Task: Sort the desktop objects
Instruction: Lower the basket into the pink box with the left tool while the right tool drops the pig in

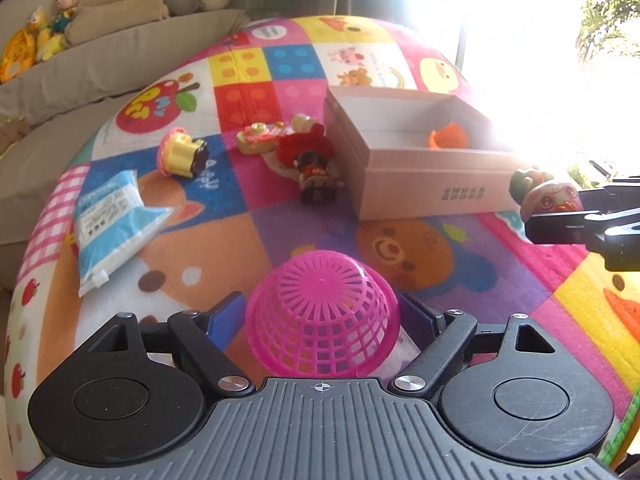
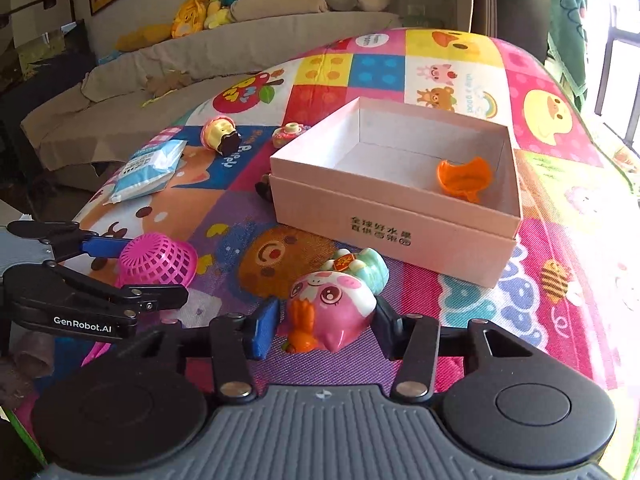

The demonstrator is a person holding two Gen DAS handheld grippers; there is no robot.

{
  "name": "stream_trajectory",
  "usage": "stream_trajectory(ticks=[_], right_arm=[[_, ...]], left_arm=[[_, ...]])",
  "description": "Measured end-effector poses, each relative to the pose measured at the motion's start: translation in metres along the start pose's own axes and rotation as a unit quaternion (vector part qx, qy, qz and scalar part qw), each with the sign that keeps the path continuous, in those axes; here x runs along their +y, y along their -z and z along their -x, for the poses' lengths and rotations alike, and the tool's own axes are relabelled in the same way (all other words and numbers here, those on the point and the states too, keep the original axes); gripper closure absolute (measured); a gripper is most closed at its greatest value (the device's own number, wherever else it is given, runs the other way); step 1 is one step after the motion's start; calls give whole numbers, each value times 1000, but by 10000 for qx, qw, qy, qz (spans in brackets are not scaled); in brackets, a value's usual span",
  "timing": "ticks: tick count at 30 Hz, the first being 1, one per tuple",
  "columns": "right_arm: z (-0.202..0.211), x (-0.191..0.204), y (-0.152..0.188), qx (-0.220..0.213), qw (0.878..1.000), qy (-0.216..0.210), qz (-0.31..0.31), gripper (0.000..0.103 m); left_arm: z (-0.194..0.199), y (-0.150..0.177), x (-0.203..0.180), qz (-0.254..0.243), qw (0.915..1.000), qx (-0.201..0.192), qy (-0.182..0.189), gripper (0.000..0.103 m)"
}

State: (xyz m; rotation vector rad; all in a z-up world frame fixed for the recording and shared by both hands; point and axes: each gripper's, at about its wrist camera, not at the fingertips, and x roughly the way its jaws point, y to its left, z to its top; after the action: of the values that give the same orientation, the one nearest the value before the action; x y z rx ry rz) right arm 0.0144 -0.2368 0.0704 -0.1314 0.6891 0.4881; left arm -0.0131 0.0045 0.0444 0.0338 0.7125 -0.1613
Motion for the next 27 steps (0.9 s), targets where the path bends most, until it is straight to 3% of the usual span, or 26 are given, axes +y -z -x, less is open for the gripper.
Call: stream_trajectory(ticks=[5, 8, 12, 16, 21, 27], right_arm=[[57, -29, -35, -1027, 9938, 404, -153, 54], [73, -43, -46, -1394, 9871, 755, -227, 54], [68, -57, -44, -1361, 9853, 938, -430, 53], [52, -65, -33, -1077, 9883, 927, -550, 53], [46, -71, -28, -1007, 9879, 1060, -523, 53], [32, -76, -34, -1009, 9882, 1043, -496, 53]], left_arm=[[19, -64, -11, -236, 9953, -923, 156, 15], [15, -103, -17, -376, 9901, -1336, 201, 15], [-15, -149, -27, -263, 9869, -1524, 458, 15], [-60, -179, -48, -184, 9869, -1438, 710, 14], [-91, -180, -48, -36, 9917, -1138, 601, 8], [-66, -121, -34, -154, 9949, -890, 441, 6]])
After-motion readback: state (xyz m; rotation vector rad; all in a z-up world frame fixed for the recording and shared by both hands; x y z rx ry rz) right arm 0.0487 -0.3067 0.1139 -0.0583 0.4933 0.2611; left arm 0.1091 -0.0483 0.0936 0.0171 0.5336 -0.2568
